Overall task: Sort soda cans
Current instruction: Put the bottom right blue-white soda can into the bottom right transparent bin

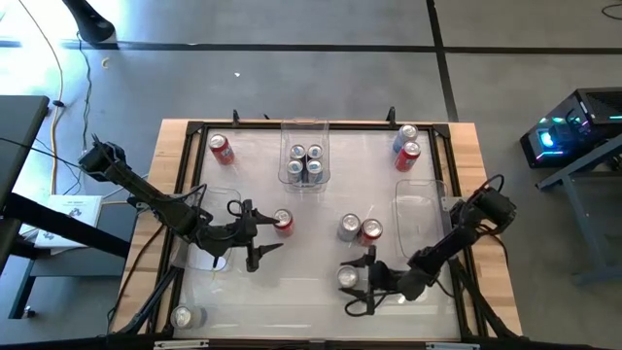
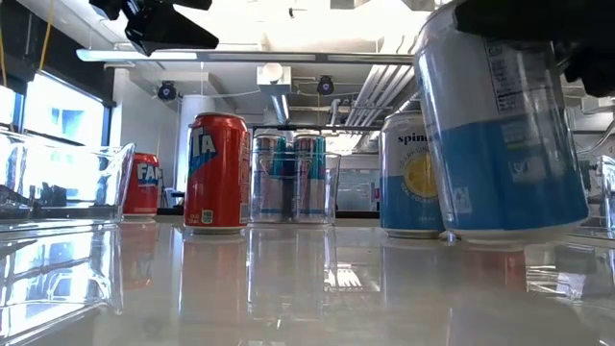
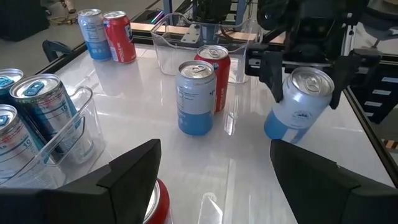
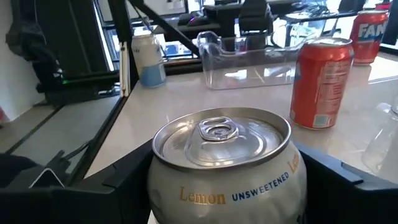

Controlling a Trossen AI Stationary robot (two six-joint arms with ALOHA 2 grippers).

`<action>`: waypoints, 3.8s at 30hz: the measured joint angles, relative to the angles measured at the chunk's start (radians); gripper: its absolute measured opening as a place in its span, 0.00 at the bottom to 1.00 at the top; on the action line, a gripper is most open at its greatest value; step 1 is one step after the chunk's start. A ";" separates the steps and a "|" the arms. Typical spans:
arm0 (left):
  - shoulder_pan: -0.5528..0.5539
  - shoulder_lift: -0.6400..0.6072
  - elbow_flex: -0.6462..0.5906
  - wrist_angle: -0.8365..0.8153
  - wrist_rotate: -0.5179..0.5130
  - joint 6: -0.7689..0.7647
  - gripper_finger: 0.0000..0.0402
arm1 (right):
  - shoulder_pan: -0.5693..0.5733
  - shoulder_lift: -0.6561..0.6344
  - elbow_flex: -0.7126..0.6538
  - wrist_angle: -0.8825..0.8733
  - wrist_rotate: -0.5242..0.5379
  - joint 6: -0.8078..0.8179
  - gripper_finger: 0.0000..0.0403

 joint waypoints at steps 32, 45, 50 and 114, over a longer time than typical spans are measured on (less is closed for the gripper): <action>0.000 0.000 0.000 0.000 0.000 -0.016 0.74 | -0.032 -0.004 0.003 -0.105 -0.191 0.175 0.84; 0.000 0.000 0.000 0.000 0.001 -0.024 0.74 | -0.027 -0.153 0.012 -0.234 -0.188 -0.026 0.84; 0.000 0.000 0.000 0.000 0.001 -0.026 0.74 | -0.027 -0.249 0.133 -0.644 -0.188 -0.018 0.84; 0.000 0.000 0.000 -0.002 0.001 -0.025 0.74 | -0.090 -0.229 0.427 -1.442 -0.544 0.247 0.82</action>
